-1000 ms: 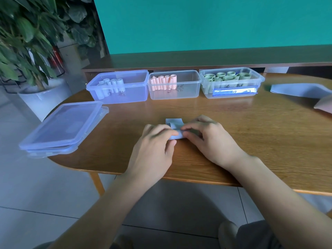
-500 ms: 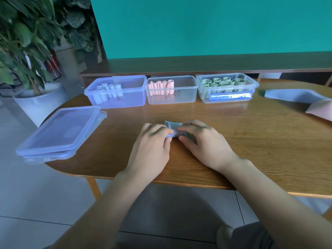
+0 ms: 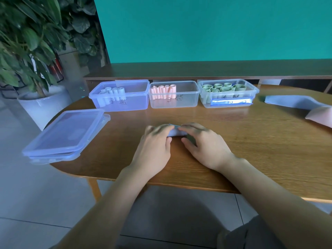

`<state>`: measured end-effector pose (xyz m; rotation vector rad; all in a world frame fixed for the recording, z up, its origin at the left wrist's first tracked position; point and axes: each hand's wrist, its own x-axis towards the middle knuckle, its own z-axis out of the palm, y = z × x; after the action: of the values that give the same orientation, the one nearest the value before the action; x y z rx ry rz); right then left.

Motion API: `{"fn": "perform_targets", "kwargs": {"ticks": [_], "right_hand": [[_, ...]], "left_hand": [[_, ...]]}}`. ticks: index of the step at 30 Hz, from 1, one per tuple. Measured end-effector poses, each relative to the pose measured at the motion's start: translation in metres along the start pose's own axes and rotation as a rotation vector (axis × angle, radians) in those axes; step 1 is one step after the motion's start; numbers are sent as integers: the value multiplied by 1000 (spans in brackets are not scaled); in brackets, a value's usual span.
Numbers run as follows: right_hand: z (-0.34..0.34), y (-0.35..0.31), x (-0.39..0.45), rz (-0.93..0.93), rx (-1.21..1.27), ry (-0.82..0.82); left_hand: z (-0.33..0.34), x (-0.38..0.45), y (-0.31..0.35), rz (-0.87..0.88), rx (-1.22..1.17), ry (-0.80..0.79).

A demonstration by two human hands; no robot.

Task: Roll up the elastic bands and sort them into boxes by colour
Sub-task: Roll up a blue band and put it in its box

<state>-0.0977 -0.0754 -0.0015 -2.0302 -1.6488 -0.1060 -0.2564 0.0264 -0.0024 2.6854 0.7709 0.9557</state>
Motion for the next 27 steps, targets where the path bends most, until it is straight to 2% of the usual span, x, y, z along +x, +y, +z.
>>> {"fn": "perform_targets", "kwargs": {"ticks": [5, 15, 27], "right_hand": [[1, 4, 9, 2, -18, -27], [5, 13, 33, 10, -71, -76], [11, 24, 58, 50, -85, -128]], "left_hand": [[1, 5, -5, -82, -25, -12], [8, 23, -14, -99, 25, -99], [15, 60, -33, -174, -80, -159]]}}
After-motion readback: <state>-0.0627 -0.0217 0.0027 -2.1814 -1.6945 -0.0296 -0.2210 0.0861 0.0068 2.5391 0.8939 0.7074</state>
